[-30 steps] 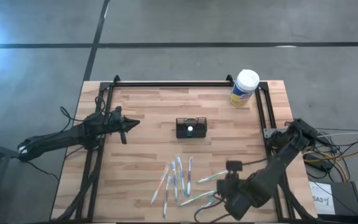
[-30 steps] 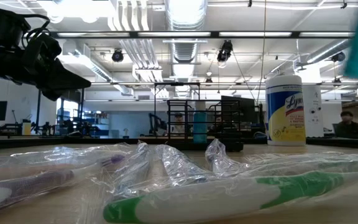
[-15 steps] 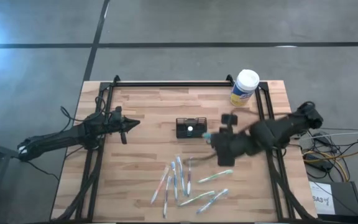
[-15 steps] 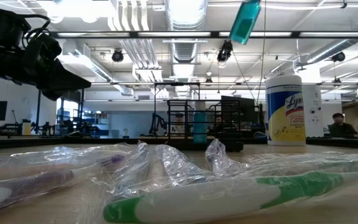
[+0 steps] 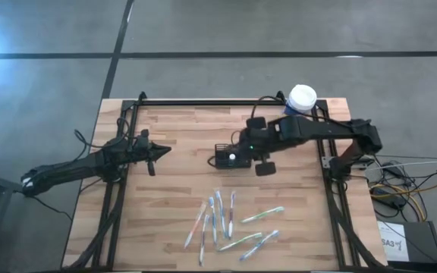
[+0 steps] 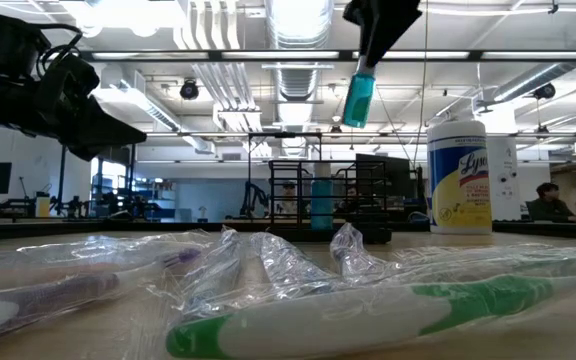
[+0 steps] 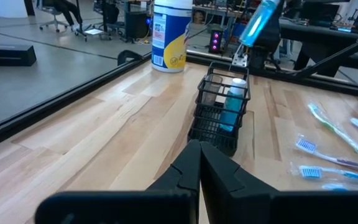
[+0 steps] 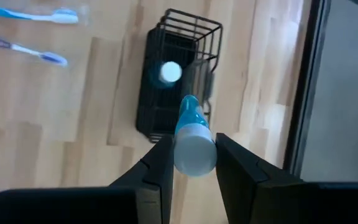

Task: Pick & Place toothbrushing station
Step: Put the blue mouthwash into the black wire organizer

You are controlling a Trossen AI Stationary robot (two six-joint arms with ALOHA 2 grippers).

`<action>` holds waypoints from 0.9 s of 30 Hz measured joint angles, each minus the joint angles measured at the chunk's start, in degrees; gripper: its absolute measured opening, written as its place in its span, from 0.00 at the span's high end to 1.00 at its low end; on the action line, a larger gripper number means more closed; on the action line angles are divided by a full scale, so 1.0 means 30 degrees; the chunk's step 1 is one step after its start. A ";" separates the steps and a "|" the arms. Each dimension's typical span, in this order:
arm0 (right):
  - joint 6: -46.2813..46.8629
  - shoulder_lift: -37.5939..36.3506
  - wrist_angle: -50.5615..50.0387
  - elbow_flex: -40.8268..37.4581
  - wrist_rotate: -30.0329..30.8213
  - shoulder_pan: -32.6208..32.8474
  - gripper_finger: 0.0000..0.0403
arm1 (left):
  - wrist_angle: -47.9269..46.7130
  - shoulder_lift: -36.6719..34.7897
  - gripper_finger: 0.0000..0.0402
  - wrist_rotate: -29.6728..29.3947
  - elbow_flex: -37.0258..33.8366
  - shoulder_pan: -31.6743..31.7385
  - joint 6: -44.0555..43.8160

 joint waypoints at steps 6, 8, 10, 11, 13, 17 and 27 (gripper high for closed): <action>-0.2686 0.0663 0.0689 0.0047 -0.1442 -0.0810 0.79 | 0.0000 0.0125 0.98 -0.0007 0.0000 0.0000 0.0530; -0.3168 0.0924 0.0678 0.0198 -0.1475 -0.0859 0.79 | 0.0000 0.0257 0.98 -0.0007 0.0000 0.0000 0.0491; -0.3554 0.1173 0.0688 0.0413 -0.1637 -0.0914 0.79 | 0.0000 0.0373 0.98 -0.0007 0.0000 0.0000 0.0447; -0.3720 0.1245 0.0721 0.0506 -0.1864 -0.0972 0.79 | 0.0000 0.0454 0.98 -0.0007 0.0000 0.0000 0.0452; -0.4048 0.1501 0.0726 0.0765 -0.2073 -0.1026 0.79 | 0.0000 0.0569 0.98 -0.0007 0.0000 0.0000 0.0466; -0.4502 0.2163 0.0651 0.1136 -0.2099 -0.1115 0.79 | 0.0000 0.0770 0.98 -0.0007 0.0000 0.0000 0.0476; -0.5192 0.3608 -0.1095 0.2517 -0.2414 -0.1646 0.79 | 0.0000 0.1163 0.98 -0.0007 0.0000 0.0000 0.0498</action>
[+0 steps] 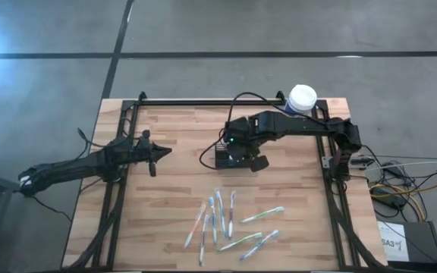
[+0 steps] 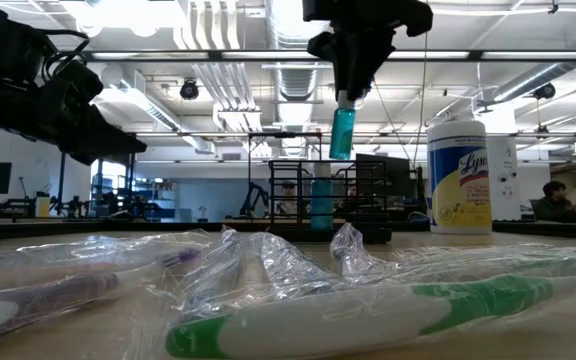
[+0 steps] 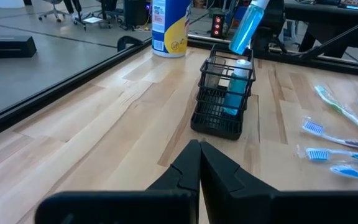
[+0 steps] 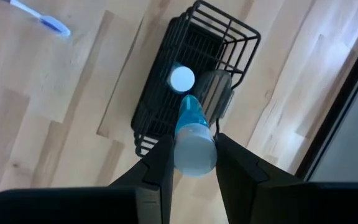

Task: Pick & Place toothbrushing station
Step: Put the blue mouthwash into the black wire organizer

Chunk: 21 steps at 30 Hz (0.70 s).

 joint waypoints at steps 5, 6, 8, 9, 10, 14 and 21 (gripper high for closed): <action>-0.0172 0.0869 -0.0907 0.1282 -0.0680 -0.0128 0.79 | 0.0000 0.0094 0.98 0.0000 0.0000 0.0000 0.0000; -0.0172 0.1152 -0.1272 0.1599 -0.0703 -0.0128 0.79 | 0.0000 0.0137 0.98 0.0000 0.0000 0.0000 0.0000; -0.0186 0.1616 -0.1914 0.2274 -0.0869 -0.0214 0.79 | 0.0000 0.0151 0.98 0.0000 0.0000 0.0000 0.0041; -0.0188 0.1914 -0.2349 0.2564 -0.0901 -0.0230 0.79 | 0.0000 0.0184 0.98 0.0000 0.0000 0.0000 0.0081; -0.0228 0.2196 -0.2672 0.2876 -0.0896 -0.0232 0.79 | 0.0000 0.0265 0.98 0.0000 0.0000 0.0000 0.0151; -0.0467 0.3277 -0.3465 0.3886 -0.0998 -0.0291 0.79 | 0.0000 0.0452 0.98 0.0000 0.0000 0.0000 0.0257; -0.1182 0.4067 -0.3823 0.4934 -0.1475 -0.0318 0.79 | 0.0000 0.0726 0.98 0.0000 0.0000 0.0000 0.0262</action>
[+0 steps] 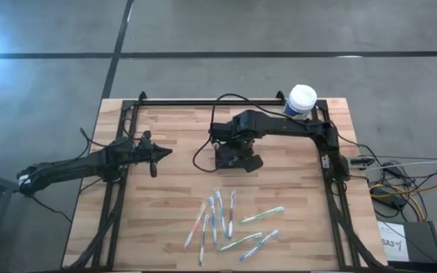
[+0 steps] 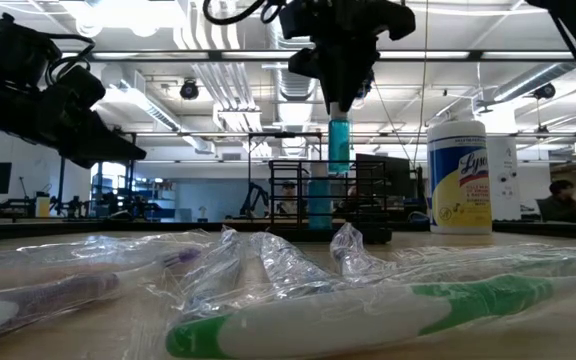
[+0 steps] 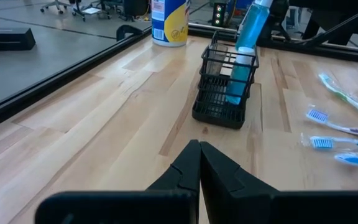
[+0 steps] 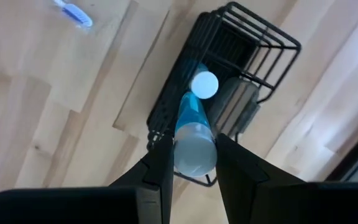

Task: Pick & Place toothbrushing station
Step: Put the blue mouthwash into the black wire organizer

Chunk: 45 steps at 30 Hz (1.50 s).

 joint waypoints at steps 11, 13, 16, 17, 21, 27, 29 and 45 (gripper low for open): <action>-0.0353 0.0153 0.0523 -0.0747 -0.1008 -0.0248 0.79 | 0.0000 0.0008 0.98 0.0000 0.0000 0.0000 0.0015; -0.0367 0.0153 0.0728 -0.1040 -0.1045 -0.0309 0.79 | 0.0000 0.0008 0.98 0.0000 0.0000 0.0000 0.0015; -0.0355 0.0160 0.0823 -0.1374 -0.1073 -0.0438 0.79 | 0.0007 0.0008 0.98 0.0000 0.0000 0.0000 0.0015; -0.0353 0.0160 0.0870 -0.1460 -0.1073 -0.0472 0.79 | 0.0007 0.0008 0.98 0.0001 0.0000 0.0000 0.0015; -0.0360 0.0160 0.1290 -0.1622 -0.1155 -0.0567 0.79 | 0.0007 0.0008 0.98 0.0004 0.0000 0.0000 0.0011; -0.0440 0.0160 0.1766 -0.1922 -0.1504 -0.0640 0.79 | 0.0007 0.0008 0.98 0.0007 0.0000 0.0000 0.0015; -0.0440 0.0160 0.1958 -0.2127 -0.1511 -0.0685 0.79 | 0.0007 0.0008 0.98 0.0007 0.0000 0.0000 0.0015; -0.0653 0.0158 0.3988 -0.4420 -0.1605 -0.0991 0.79 | 0.0015 0.0001 0.98 0.0007 0.0000 0.0000 0.0015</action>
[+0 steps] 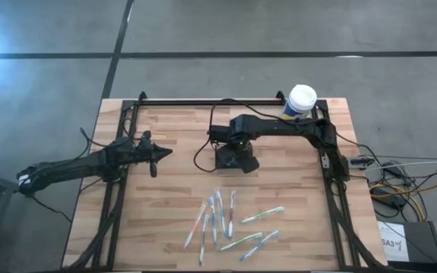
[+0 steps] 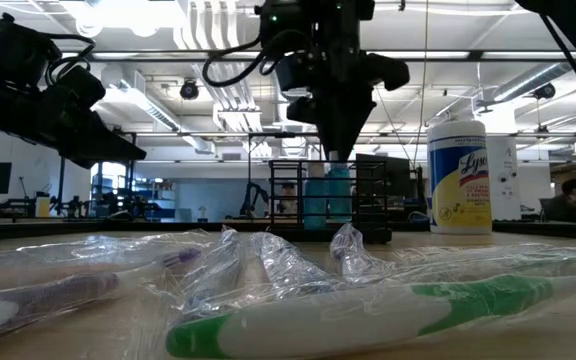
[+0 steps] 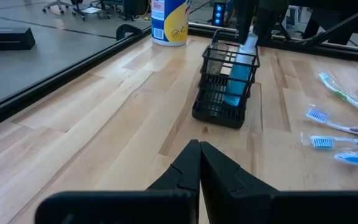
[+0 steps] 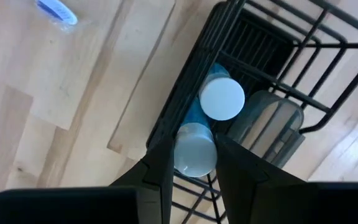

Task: Pick & Place toothbrushing station
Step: Put the blue mouthwash into the black wire organizer

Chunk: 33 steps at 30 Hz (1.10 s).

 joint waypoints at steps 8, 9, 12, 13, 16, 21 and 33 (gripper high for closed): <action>-0.0188 -0.0129 0.0817 -0.0744 -0.0569 -0.0066 0.79 | 0.0051 0.0000 0.98 0.0007 0.0000 0.0000 0.0000; -0.0195 -0.0129 0.0838 -0.0764 -0.0569 -0.0066 0.79 | 0.0065 0.0000 0.98 0.0007 0.0000 0.0000 0.0000; -0.0257 -0.0123 0.0862 -0.0720 -0.0562 -0.0066 0.78 | 0.0066 0.0000 0.98 0.0007 0.0000 0.0000 -0.0001; -0.0268 -0.0093 0.0801 -0.0609 -0.0555 -0.0093 0.78 | 0.0066 0.0000 0.98 0.0007 0.0000 0.0000 -0.0003; -0.0280 -0.0016 0.0891 -0.0253 -0.0569 -0.0176 0.77 | 0.0066 0.0000 0.98 0.0007 0.0000 0.0000 0.0000; -0.0275 0.0053 0.1125 -0.0096 -0.0608 -0.0400 0.71 | 0.0066 0.0000 0.98 0.0007 0.0000 0.0000 0.0000; -0.0128 0.0053 0.0594 0.0036 -0.0686 -0.0656 0.66 | 0.0058 0.0000 0.98 0.0007 0.0000 -0.0004 0.0000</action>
